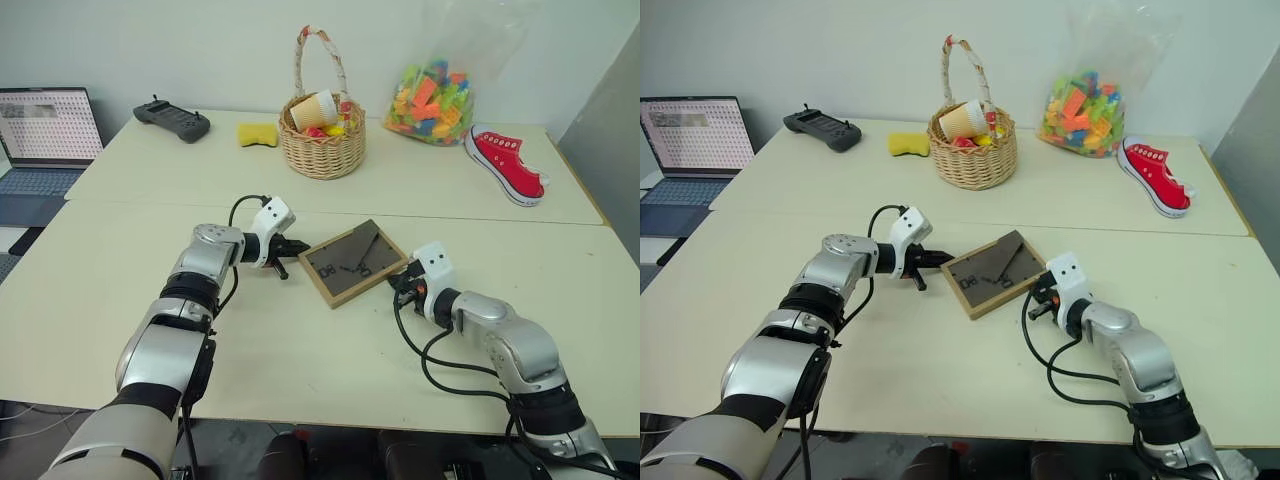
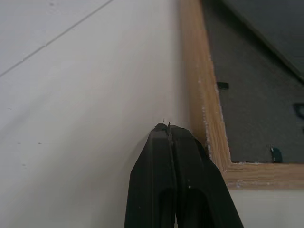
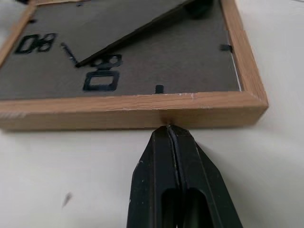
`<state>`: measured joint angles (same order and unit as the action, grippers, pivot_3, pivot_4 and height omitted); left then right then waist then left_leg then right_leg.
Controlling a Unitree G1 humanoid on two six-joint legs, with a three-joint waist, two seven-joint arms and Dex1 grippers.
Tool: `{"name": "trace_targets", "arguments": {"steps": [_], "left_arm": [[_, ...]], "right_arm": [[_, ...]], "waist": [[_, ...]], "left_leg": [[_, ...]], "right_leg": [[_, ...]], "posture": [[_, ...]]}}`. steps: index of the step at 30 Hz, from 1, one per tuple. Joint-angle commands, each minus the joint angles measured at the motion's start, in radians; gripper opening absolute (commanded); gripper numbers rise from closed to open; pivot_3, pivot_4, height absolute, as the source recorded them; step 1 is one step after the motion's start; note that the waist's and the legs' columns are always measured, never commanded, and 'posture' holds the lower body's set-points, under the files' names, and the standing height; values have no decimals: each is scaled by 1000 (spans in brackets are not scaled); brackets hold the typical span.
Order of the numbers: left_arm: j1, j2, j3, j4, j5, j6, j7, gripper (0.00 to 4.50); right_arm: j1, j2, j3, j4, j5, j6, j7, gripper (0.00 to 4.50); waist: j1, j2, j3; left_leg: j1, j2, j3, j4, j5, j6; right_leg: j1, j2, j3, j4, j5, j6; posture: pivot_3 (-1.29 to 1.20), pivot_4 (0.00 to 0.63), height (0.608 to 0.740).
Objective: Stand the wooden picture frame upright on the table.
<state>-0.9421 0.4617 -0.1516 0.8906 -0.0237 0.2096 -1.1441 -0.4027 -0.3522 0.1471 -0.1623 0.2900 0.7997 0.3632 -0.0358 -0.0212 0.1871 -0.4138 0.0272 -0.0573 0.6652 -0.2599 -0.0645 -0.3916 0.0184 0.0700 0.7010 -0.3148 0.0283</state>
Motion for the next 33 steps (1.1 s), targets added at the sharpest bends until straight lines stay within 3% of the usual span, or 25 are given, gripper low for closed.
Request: {"name": "trace_targets", "arguments": {"steps": [1, 10, 16, 24, 27, 31, 33], "left_arm": [[110, 36, -35, -307, -56, 139, -124, 19], [363, 115, -42, -803, -138, 378, -131, 19], [434, 167, -18, -950, -194, 499, -114, 19], [609, 350, 84, -998, -258, 505, -119, 19], [656, 362, 181, -1066, -426, 731, -119, 546], [626, 270, 358, -1074, -636, 1190, -12, 1339], [643, 257, 389, -1086, -688, 1276, 7, 1750]], "right_arm": [[-54, 17, 6, 38, -24, -62, 25, 2], [-74, 0, 41, 68, -41, -106, 125, 2], [-59, 0, 86, 16, -17, -93, 212, 2], [-36, -98, 90, 45, -85, -162, 265, 2], [-48, -106, 74, 74, -81, -184, 279, 0], [-78, -96, 70, 135, -89, -229, 293, 0], [-91, -91, 75, 160, -96, -248, 300, 0]], "waist": [[-2, 0, 0], [-6, 0, 0], [-8, 0, 0], [-20, 1, 0], [-20, 0, 0], [-20, 0, 0], [-20, 0, 0]], "left_leg": [[0, 1, 0, 0, 0, 0], [0, 1, -1, 0, 0, 0], [1, 1, -1, 0, 0, 1], [3, 2, -1, -1, 0, 1], [3, 2, -1, -1, 0, 1], [3, 2, -2, 0, 0, 1], [3, 2, -2, 0, 0, 1]], "right_leg": [[0, 0, 0, 0, 0, 0], [0, -2, 0, 2, 0, 0], [0, -2, 1, 3, 0, 0], [0, -2, 1, 4, -1, -1], [1, -2, 0, 4, -1, -1], [1, -2, 0, 4, -1, -1], [2, -2, -1, 4, -2, 0]], "posture": [[0, 150, 740], [0, 150, 740], [0, 150, 740], [0, 150, 740], [0, 150, 740], [0, 150, 740], [0, 150, 740]]}}
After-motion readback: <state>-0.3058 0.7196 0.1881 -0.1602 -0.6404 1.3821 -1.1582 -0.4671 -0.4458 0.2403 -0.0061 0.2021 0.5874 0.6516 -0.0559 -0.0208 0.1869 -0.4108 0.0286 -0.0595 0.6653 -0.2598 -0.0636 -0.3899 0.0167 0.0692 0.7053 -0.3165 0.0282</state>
